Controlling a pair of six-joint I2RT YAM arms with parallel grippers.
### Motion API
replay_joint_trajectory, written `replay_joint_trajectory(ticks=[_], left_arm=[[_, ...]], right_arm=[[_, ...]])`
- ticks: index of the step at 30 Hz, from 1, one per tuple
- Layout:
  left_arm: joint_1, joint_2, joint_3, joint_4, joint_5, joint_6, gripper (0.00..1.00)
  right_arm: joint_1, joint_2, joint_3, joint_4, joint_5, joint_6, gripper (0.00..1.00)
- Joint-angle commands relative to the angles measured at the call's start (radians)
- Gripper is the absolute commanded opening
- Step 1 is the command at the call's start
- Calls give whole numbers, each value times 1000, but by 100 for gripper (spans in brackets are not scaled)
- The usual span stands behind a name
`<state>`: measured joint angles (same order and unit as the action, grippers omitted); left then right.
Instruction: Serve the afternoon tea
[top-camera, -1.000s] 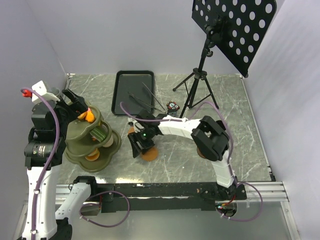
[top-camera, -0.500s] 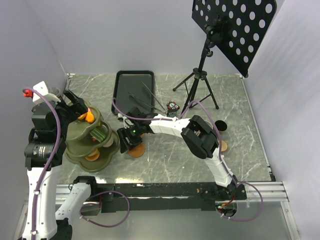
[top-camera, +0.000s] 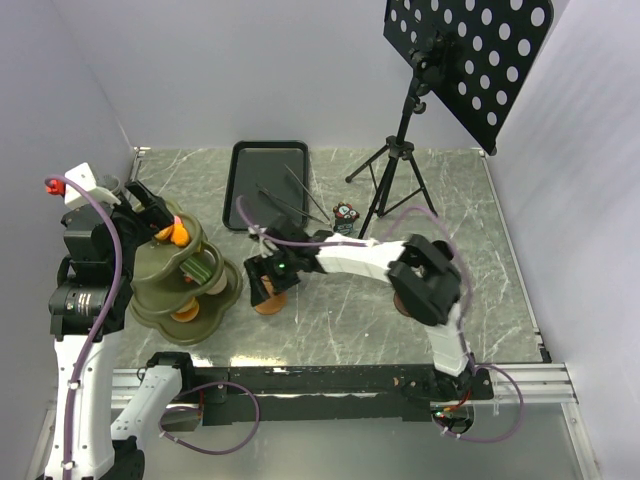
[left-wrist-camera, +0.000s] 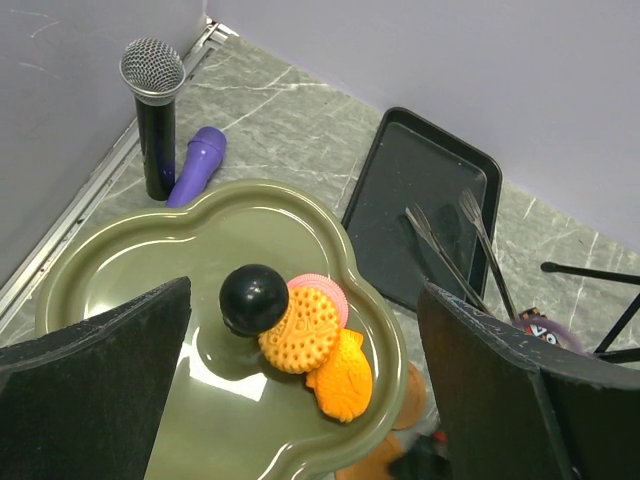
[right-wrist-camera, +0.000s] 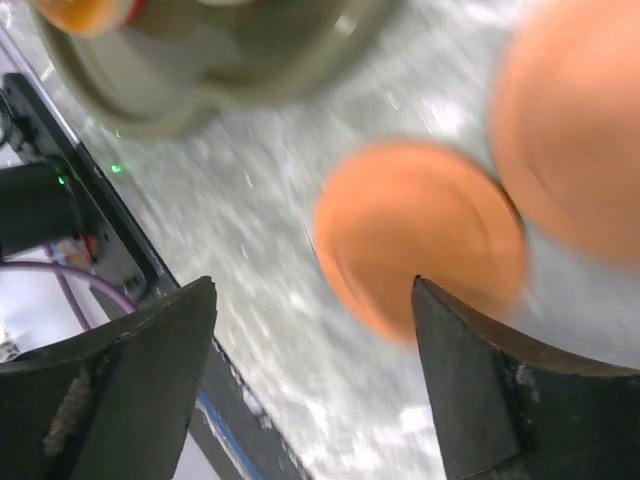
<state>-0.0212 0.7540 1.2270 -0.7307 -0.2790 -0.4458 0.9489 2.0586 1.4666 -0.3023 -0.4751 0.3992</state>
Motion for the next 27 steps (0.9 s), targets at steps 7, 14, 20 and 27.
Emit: replay_joint_trajectory(ticks=[7,14,20,27], left_arm=[[1,-18,-1,25,-20,-13,100],[0,-13,5,28,-15,-31,100],[0,-8,17,27,-20,-36,100],[0,-4,16,20,-22,-37,100]], right_arm=[[-186,-414,-320,-219,395,-16,89],[-352,-506,-494,-325,550,-42,86],[-433,-521,-554,-382,633,-14,79],[-449,-589,-597,-376,624,16,79]])
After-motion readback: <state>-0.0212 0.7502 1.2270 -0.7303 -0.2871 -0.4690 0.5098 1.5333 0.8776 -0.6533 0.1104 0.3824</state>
